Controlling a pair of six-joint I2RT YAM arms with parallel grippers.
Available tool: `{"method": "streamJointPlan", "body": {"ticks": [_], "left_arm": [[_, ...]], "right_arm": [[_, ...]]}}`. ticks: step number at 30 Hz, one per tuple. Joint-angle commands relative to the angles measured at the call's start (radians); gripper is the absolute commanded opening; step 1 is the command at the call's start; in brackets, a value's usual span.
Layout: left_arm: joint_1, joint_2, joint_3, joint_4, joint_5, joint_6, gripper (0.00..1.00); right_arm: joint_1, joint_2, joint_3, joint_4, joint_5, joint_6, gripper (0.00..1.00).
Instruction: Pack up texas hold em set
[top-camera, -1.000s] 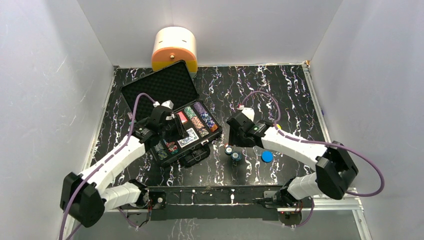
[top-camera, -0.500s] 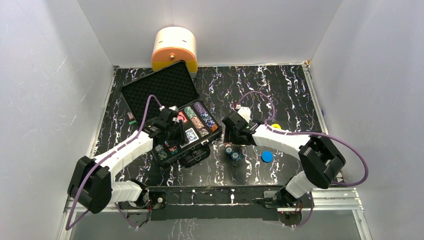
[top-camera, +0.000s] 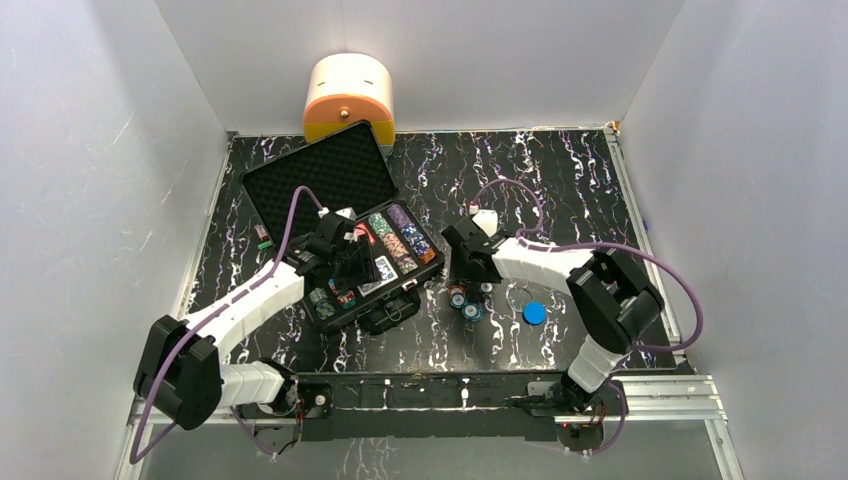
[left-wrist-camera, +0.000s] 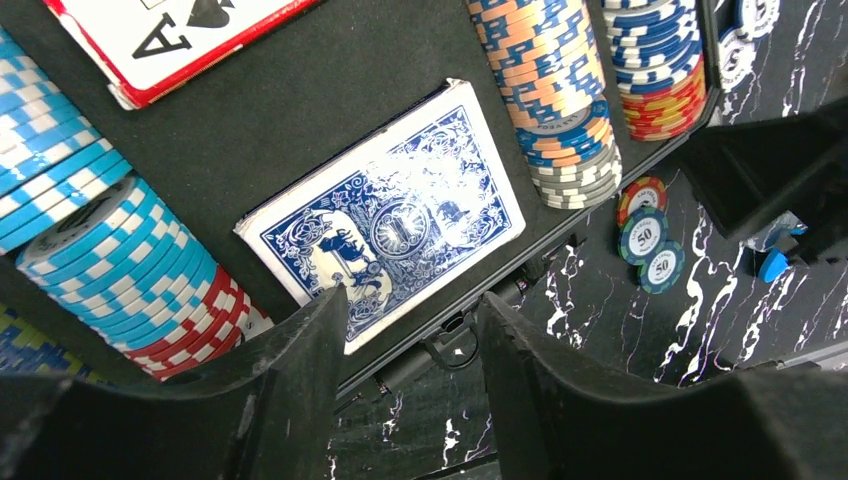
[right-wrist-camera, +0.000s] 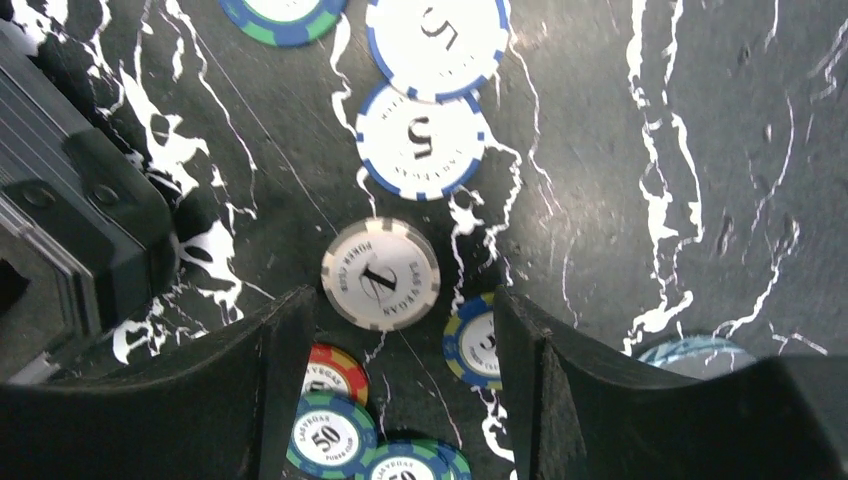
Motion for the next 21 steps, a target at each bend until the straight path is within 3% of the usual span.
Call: {"method": "streamJointPlan", "body": {"ticks": [1,7,13,21], "left_arm": [[0.002,-0.072,0.050,-0.024,-0.028,0.017,0.51],[0.001,-0.098,0.056,-0.029,-0.042,0.011,0.61],[0.002,-0.130,0.055,-0.031,-0.038,0.018,0.76],[0.001,-0.131,0.050,0.026,0.131,0.047,0.98]], "right_arm": [[-0.003,0.055,0.086,0.004,0.026,-0.080,0.72],[-0.017,0.116,0.118,-0.040,0.017,-0.109,0.62],[-0.026,0.115,0.121,-0.068,-0.044,-0.120,0.39],[-0.026,-0.076,0.116,-0.030,-0.153,-0.075,0.38]]}}
